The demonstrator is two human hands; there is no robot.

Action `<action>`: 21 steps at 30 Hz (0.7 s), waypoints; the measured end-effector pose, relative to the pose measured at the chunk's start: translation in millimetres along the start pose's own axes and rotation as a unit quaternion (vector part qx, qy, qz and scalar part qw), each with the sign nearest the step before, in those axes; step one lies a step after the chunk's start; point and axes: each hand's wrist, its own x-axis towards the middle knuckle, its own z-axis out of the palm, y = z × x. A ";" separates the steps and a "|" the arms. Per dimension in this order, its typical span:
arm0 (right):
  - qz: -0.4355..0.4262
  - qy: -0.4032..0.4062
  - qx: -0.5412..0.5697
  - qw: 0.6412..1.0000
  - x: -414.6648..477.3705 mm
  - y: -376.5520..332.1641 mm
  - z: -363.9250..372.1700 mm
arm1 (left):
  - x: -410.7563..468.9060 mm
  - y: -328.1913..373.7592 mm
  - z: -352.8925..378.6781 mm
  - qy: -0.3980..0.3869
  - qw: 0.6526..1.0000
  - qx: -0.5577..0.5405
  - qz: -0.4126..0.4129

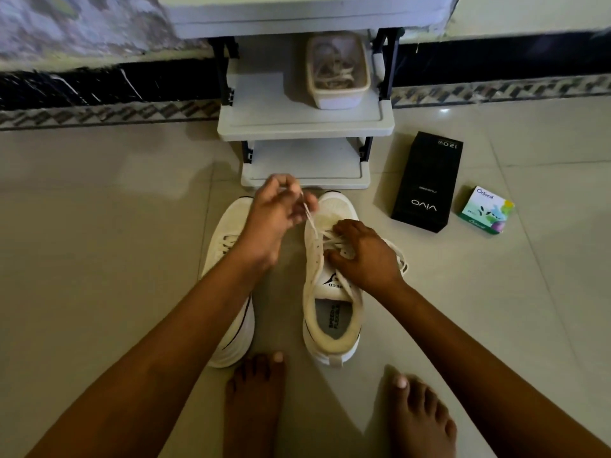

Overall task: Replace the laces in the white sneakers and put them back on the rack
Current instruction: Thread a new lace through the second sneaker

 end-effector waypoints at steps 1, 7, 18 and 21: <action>0.002 -0.002 0.005 1.000 0.3 0.3 -0.5 | 2.7 12.6 -0.9 -0.002 0.998 -0.056 0.018; -0.007 -0.056 0.036 0.998 1.4 9.9 -5.7 | 6.8 -14.4 -4.2 -0.037 0.917 0.392 0.062; -0.016 -0.038 0.051 0.998 -1.4 13.0 -1.1 | -4.5 -17.8 -3.5 -0.073 0.969 0.235 -0.021; -0.008 -0.039 0.063 0.997 -2.4 11.0 -0.4 | 0.6 9.2 -12.1 -0.025 0.999 0.011 -0.019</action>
